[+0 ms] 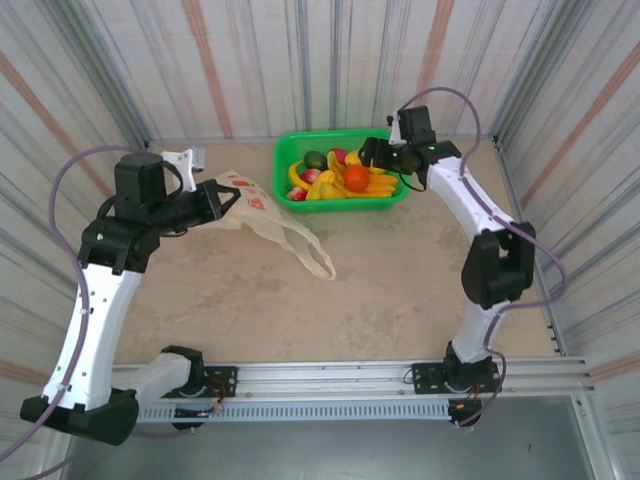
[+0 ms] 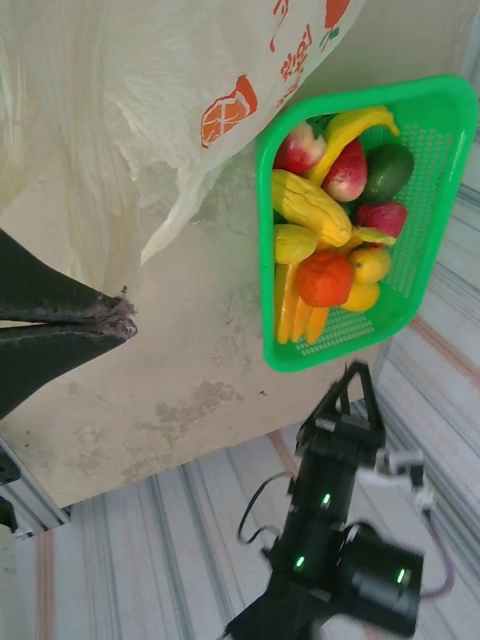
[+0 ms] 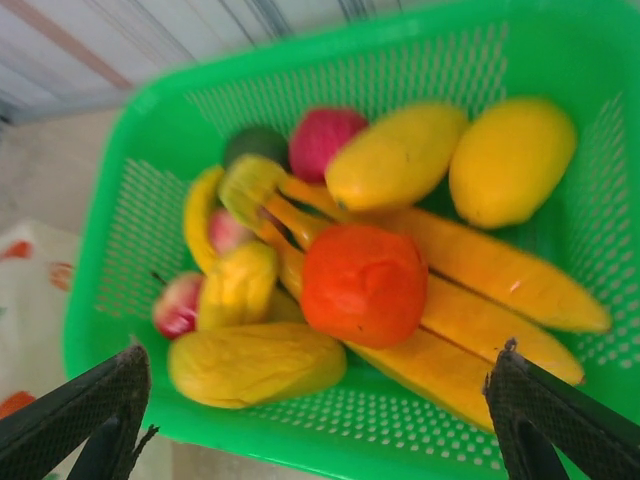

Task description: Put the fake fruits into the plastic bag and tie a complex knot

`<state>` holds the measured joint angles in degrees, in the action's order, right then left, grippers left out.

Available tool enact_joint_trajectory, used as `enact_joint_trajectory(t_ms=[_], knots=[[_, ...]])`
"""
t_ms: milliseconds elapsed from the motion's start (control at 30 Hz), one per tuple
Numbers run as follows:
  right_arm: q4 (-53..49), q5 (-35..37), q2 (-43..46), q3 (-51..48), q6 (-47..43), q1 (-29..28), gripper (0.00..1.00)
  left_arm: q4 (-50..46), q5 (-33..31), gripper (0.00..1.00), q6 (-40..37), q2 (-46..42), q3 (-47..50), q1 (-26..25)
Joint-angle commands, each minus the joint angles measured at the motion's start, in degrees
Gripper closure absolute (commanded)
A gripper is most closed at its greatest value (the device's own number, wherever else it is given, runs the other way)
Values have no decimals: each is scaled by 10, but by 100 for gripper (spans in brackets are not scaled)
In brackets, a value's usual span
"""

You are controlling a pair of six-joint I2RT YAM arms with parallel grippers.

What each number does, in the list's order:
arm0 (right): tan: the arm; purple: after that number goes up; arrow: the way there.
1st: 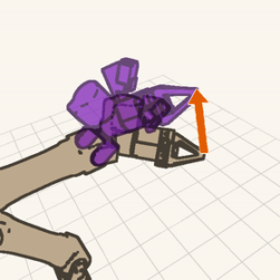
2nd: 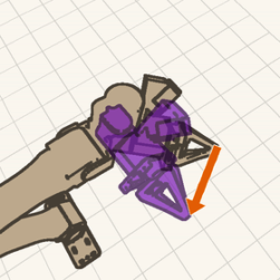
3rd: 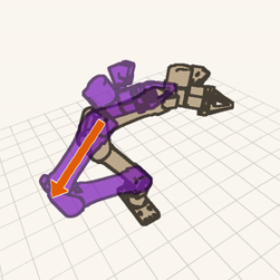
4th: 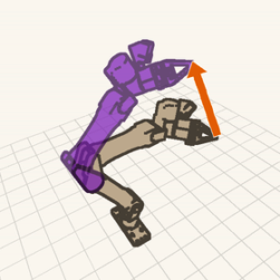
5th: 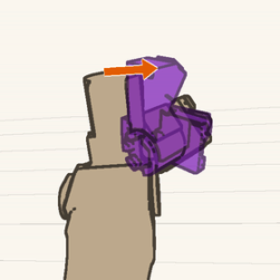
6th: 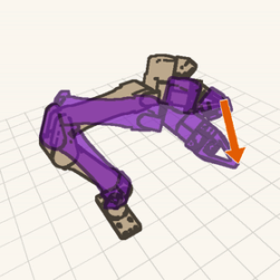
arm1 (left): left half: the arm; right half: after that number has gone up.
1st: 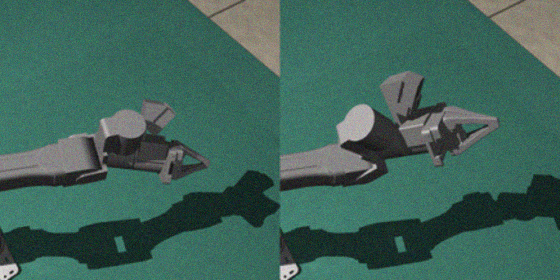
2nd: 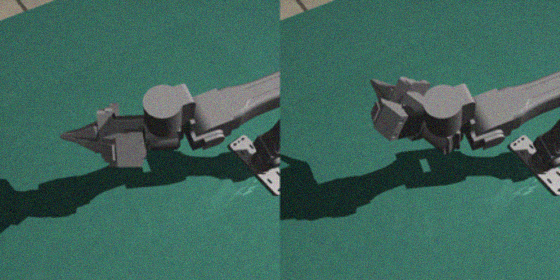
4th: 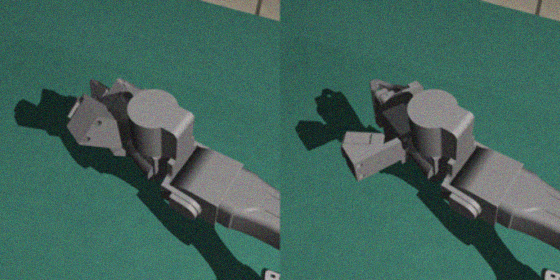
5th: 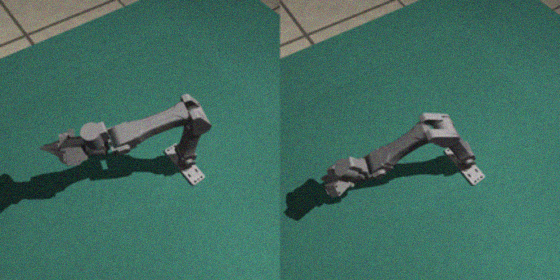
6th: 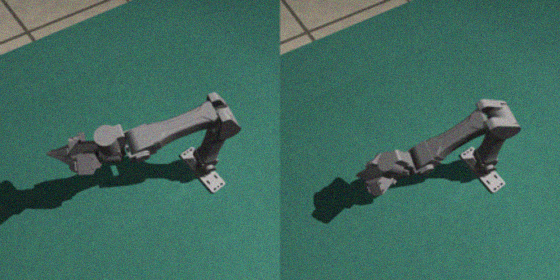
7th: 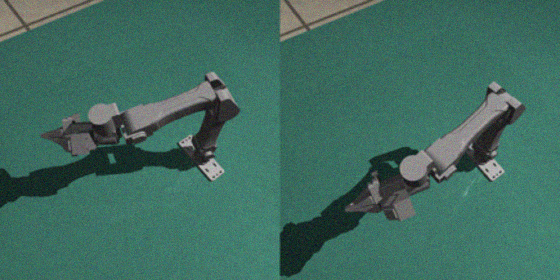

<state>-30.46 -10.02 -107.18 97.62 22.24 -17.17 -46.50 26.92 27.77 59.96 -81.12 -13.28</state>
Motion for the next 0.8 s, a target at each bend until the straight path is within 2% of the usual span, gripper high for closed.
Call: enact_joint_trajectory(t_ms=[0,133,267,433,600,767], knots=[[-118,18,-29,55,-10,-45,10,-22,-7,100,-27,-14,2,-9],[-177,85,-95,130,2,-41,9,-40,-40,100,-50,-9,-17,-30],[-172,82,-130,156,25,-29,4,-47,-58,100,-64,-4,-29,-46],[-198,53,-207,241,20,-30,2,-47,-64,100,-72,-1,-33,-54],[-222,29,-274,319,22,-24,7,-54,-74,100,-79,2,-41,-61],[-219,8,-303,335,32,-23,15,-60,-81,100,-81,0,-46,-61]])
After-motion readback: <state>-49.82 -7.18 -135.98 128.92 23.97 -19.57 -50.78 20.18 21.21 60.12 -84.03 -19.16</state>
